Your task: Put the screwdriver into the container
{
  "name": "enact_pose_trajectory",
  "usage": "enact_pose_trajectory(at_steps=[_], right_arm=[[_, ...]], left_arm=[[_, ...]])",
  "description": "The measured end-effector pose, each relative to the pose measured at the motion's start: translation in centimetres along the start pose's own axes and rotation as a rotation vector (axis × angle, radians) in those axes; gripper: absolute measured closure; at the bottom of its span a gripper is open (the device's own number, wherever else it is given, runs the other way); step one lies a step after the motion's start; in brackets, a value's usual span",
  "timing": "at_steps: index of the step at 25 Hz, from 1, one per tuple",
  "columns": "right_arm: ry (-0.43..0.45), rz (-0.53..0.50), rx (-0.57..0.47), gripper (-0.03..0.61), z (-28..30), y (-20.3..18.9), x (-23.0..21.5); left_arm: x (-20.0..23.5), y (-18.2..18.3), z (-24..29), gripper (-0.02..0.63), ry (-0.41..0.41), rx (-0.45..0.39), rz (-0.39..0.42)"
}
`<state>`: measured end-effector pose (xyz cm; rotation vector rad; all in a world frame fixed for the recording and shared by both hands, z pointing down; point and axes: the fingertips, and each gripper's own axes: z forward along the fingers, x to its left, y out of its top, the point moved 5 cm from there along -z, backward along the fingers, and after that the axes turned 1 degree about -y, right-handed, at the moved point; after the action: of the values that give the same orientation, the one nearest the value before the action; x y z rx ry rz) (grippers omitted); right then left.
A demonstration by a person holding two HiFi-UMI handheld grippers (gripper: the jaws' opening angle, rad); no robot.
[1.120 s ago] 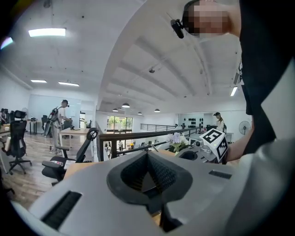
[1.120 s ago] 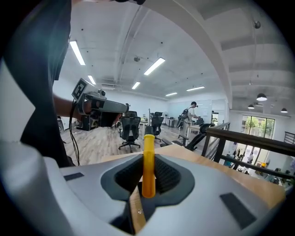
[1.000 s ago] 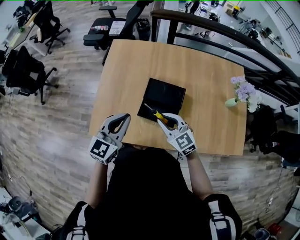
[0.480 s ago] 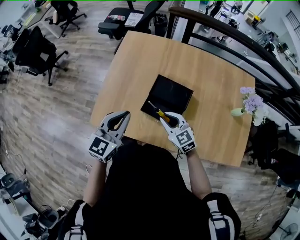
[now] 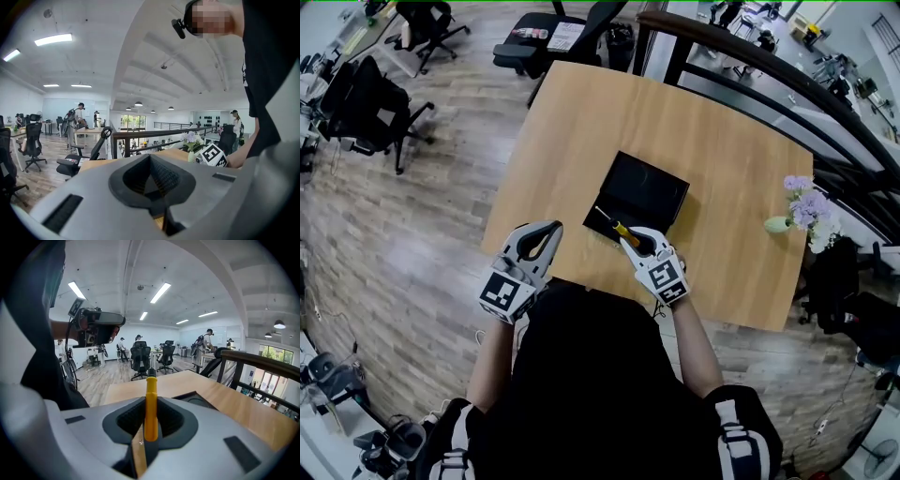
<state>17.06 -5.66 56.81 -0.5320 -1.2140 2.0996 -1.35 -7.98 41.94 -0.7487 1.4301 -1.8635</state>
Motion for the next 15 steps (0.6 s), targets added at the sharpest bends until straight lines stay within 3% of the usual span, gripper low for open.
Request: enact_pose_trajectory(at_steps=[15], right_arm=[[0.011,0.034,0.224,0.494,4.0,-6.1,-1.0]], left_arm=[[2.8,-1.2,1.3,0.592,-0.040,0.021,-0.044]])
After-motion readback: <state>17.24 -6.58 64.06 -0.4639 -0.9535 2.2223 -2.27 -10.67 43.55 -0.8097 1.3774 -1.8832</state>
